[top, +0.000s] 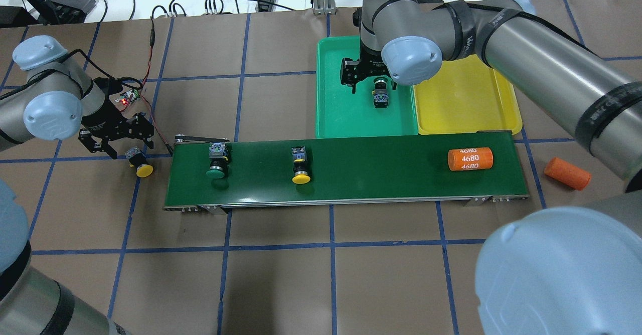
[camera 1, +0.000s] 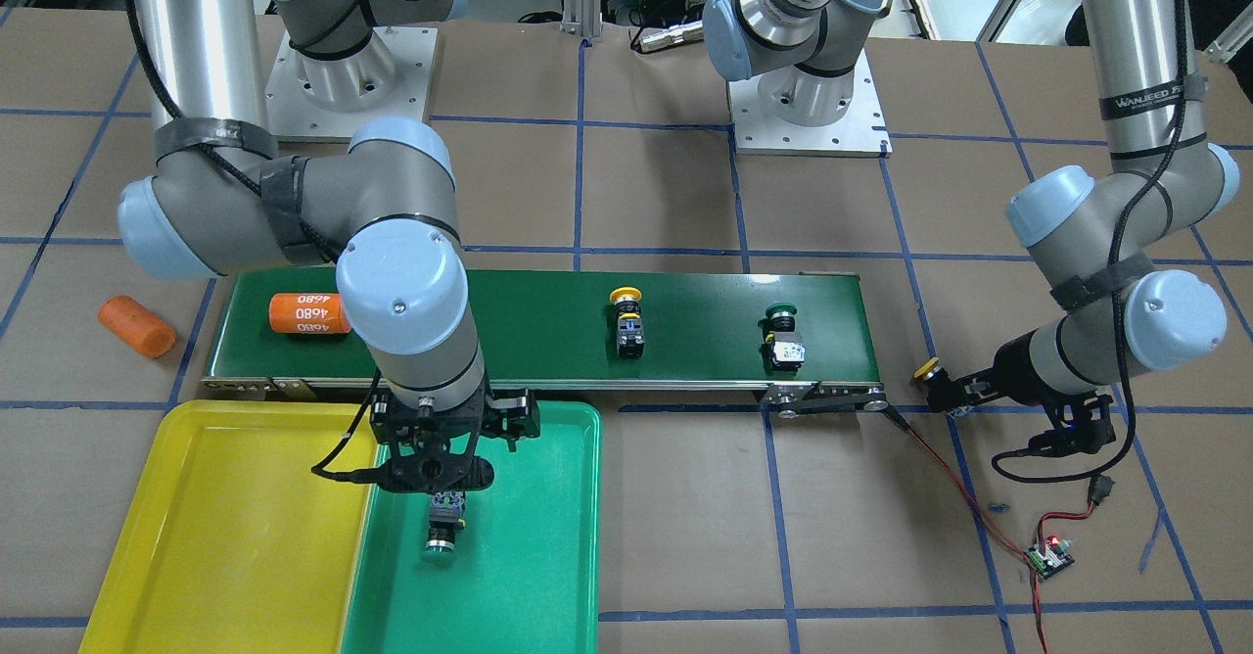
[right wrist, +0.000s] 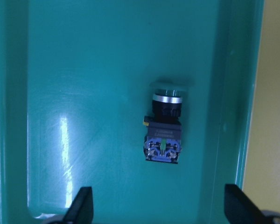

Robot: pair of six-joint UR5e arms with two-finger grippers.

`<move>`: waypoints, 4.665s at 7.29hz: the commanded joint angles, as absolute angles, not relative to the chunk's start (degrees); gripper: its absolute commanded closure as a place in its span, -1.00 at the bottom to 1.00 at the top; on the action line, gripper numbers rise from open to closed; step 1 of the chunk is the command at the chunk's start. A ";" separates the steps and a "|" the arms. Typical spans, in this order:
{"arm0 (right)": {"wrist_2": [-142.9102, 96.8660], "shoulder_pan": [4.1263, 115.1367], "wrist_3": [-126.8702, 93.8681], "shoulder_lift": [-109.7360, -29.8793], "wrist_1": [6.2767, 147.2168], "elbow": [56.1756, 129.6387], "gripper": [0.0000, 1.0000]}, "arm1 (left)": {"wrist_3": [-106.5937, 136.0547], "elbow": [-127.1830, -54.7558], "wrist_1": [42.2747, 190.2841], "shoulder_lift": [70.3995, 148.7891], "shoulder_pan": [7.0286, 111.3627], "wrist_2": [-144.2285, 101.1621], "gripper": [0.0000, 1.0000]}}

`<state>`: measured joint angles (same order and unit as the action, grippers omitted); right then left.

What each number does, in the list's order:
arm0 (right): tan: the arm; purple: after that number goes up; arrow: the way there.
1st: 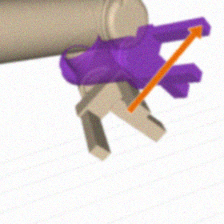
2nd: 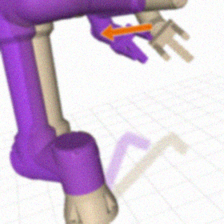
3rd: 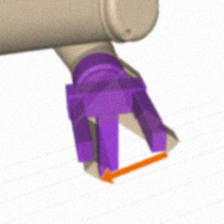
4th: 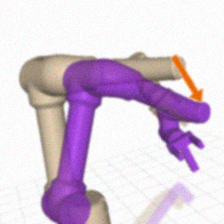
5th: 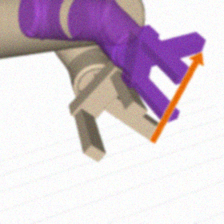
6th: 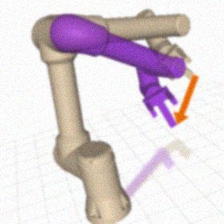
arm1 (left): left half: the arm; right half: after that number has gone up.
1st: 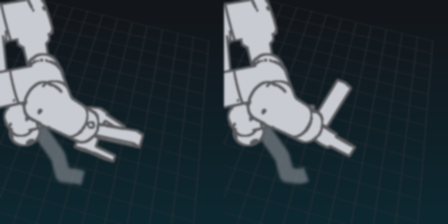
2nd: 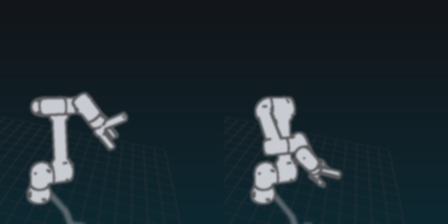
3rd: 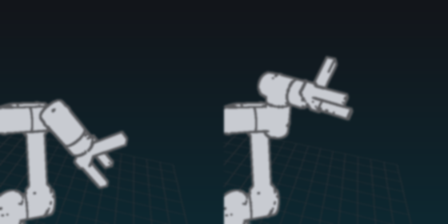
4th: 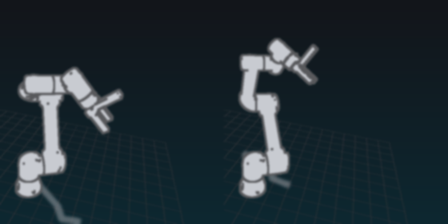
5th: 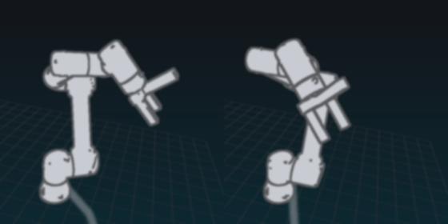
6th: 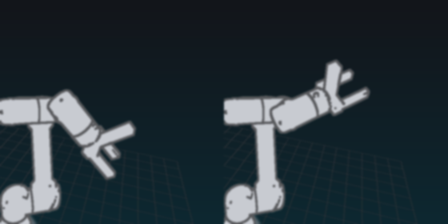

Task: Sort buttons by color to trays
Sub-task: 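Lower the right gripper onto the yellow-capped button while the left grasps another button, then put the yellow-capped button in the yellow tray while the left gripper releases its button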

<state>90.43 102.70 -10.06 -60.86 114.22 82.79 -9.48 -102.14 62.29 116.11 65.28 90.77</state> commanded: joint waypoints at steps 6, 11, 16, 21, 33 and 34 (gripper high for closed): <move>89.56 110.74 -19.41 -71.10 113.99 94.92 -0.93 | -10.45 -100.65 65.35 109.90 66.61 90.44 1.00; 89.82 114.87 -21.62 -68.47 114.52 97.11 -0.74 | -22.12 -102.90 71.55 103.01 82.00 90.35 1.00; 90.96 114.44 -19.00 -65.83 120.50 97.47 0.78 | -22.85 -108.27 67.33 103.97 82.00 90.44 0.71; 94.92 107.09 -9.09 -69.16 119.97 95.55 1.00 | -22.50 -101.64 68.73 99.42 82.18 90.97 -1.00; 96.59 82.88 23.30 -60.82 124.90 90.35 -1.00 | -9.67 -95.18 90.26 85.42 83.14 89.92 -1.00; 96.59 82.88 23.29 -60.99 124.72 90.44 -1.00 | -9.67 -95.27 90.18 86.04 83.14 89.22 -1.00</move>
<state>96.62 82.93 23.48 -60.89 124.94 90.33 -9.81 -95.08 90.23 85.38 83.12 89.89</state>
